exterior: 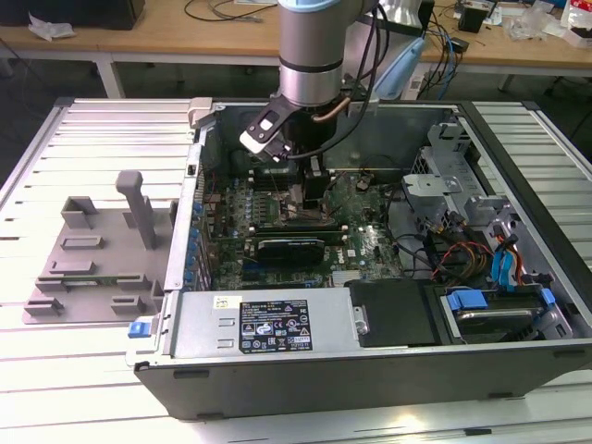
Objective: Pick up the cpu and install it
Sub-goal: 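Place the cpu into insertion slot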
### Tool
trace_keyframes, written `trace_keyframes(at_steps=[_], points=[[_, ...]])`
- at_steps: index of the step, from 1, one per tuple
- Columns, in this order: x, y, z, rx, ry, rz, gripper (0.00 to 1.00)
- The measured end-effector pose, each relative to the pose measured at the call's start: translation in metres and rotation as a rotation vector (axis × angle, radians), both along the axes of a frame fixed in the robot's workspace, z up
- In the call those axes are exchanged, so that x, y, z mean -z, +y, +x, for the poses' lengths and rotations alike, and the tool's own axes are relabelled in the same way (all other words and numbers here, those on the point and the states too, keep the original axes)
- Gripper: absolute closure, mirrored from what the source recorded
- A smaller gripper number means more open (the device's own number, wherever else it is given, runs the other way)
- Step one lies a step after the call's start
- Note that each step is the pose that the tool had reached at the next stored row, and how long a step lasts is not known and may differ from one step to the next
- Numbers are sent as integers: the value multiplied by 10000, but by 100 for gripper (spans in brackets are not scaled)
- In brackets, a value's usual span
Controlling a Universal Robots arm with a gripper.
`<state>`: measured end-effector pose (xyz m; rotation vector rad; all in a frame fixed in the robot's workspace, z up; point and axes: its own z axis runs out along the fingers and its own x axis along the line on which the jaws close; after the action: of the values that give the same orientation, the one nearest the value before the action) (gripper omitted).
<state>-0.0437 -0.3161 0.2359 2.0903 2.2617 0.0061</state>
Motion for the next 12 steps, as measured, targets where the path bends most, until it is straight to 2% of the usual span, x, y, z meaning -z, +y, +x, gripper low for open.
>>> trace_keyframes(at_steps=[5, 8, 12], points=[[60, 22, -11, 0, -1, 0, 45], [129, 33, -18, 1, 0, -2, 45], [156, 39, -20, 37, 0, -1, 45]])
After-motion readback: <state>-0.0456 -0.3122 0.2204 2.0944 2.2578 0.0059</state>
